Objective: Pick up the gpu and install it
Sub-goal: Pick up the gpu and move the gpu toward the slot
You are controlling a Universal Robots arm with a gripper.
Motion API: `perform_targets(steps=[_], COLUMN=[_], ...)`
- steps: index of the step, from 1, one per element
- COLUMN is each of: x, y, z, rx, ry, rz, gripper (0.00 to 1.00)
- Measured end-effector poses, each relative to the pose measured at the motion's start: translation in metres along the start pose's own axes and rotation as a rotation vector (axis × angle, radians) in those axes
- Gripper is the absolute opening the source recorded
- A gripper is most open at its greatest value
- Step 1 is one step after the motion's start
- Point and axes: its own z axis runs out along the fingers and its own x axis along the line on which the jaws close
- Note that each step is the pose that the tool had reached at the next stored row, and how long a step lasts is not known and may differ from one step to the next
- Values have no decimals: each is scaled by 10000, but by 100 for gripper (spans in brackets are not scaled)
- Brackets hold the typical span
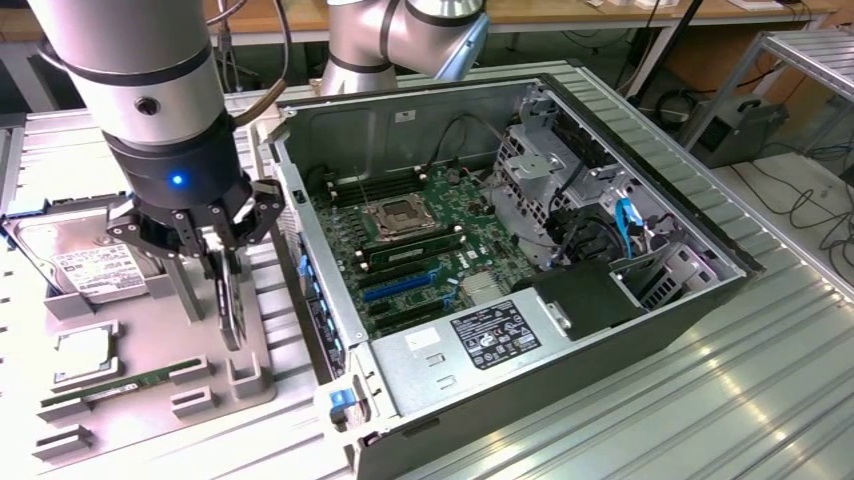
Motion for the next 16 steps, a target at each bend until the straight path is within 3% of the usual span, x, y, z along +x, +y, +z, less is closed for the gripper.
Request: perform_targets(steps=[16], x=[-2], y=[4], z=[-101], rx=[1], ry=[0], rz=[0], gripper=[26])
